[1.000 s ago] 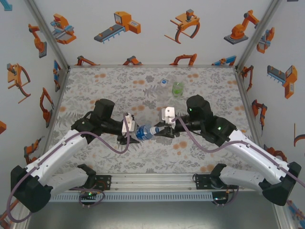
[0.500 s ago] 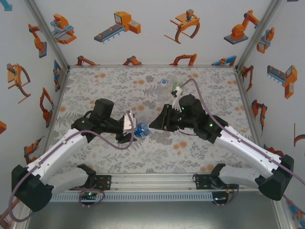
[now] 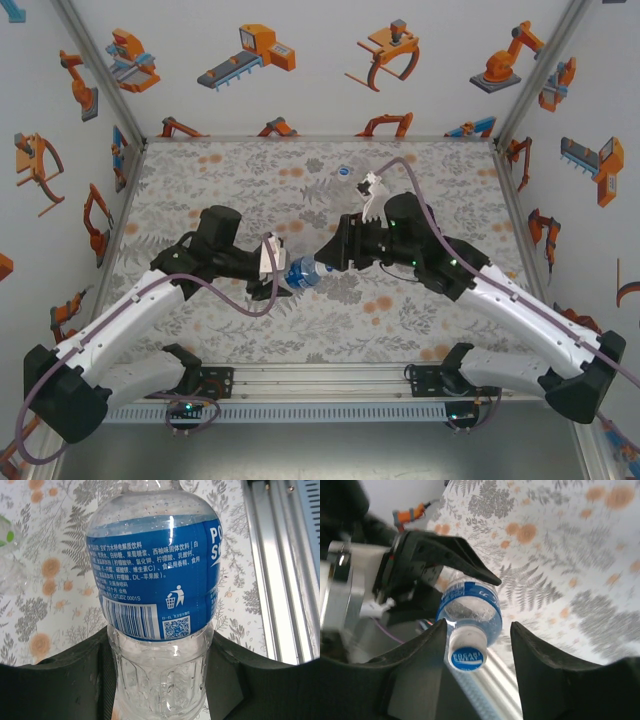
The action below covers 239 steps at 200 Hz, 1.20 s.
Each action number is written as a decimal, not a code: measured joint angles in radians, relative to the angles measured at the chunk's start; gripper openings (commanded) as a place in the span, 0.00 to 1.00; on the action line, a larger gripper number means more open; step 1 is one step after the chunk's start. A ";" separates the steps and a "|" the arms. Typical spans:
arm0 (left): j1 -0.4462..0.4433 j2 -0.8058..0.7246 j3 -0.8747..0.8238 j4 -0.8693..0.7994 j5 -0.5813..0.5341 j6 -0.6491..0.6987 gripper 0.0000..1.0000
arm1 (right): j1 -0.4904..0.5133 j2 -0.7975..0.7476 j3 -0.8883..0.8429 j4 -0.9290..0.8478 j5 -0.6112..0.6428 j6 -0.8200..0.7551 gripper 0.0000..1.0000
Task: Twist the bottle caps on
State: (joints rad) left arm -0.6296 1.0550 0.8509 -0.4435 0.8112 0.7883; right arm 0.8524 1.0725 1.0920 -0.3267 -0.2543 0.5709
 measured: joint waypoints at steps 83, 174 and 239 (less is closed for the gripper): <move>0.000 0.000 0.000 0.002 0.054 0.016 0.00 | 0.000 -0.060 0.029 -0.089 -0.379 -1.007 0.55; 0.000 0.000 0.000 0.002 0.076 0.033 0.00 | 0.000 -0.032 0.027 -0.088 -0.438 -1.184 0.43; 0.000 0.000 0.000 0.002 0.076 0.037 0.00 | 0.000 -0.018 0.027 -0.089 -0.433 -1.194 0.43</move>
State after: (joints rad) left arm -0.6296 1.0554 0.8509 -0.4419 0.8875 0.8249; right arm 0.8524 1.0550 1.1191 -0.4160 -0.6872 -0.6228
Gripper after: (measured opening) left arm 0.558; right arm 0.430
